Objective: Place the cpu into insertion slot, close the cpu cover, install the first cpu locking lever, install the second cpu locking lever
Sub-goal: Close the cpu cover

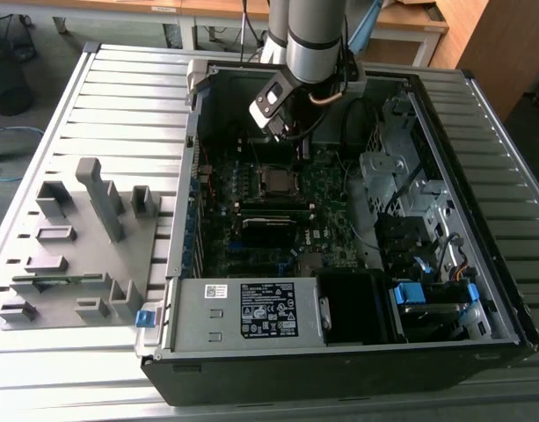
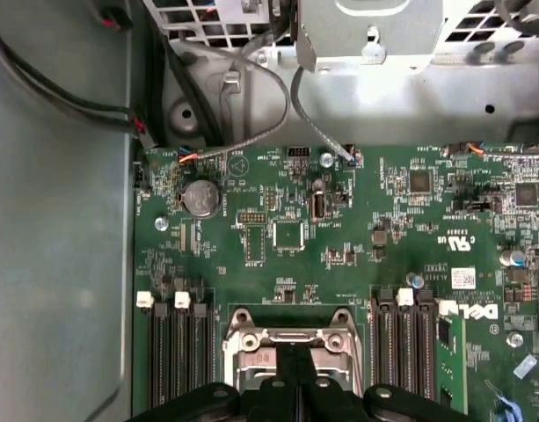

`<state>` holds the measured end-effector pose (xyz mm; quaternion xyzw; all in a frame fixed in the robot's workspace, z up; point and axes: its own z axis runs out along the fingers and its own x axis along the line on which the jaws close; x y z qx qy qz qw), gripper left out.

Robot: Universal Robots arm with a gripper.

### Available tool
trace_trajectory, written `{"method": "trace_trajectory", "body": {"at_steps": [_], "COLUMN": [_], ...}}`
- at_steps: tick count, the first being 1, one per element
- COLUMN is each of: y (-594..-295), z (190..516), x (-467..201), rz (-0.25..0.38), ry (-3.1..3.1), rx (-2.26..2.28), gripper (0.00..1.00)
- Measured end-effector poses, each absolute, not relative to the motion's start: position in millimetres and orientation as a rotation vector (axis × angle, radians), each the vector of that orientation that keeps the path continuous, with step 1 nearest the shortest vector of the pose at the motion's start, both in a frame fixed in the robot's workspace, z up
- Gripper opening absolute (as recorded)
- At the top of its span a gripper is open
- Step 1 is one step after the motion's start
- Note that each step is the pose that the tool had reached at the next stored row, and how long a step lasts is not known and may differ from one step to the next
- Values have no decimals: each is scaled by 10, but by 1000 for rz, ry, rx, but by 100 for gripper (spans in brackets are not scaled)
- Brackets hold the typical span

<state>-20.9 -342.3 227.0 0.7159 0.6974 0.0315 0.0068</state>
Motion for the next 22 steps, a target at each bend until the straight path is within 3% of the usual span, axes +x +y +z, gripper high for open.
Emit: {"method": "trace_trajectory", "body": {"at_steps": [5, 22], "y": [-3423, -3423], "z": [2261, 2253], "x": [-208, -218], "rz": [44, 38], "ry": [2206, 2366], "rx": [2266, 2103], "gripper": [10, 10]}}
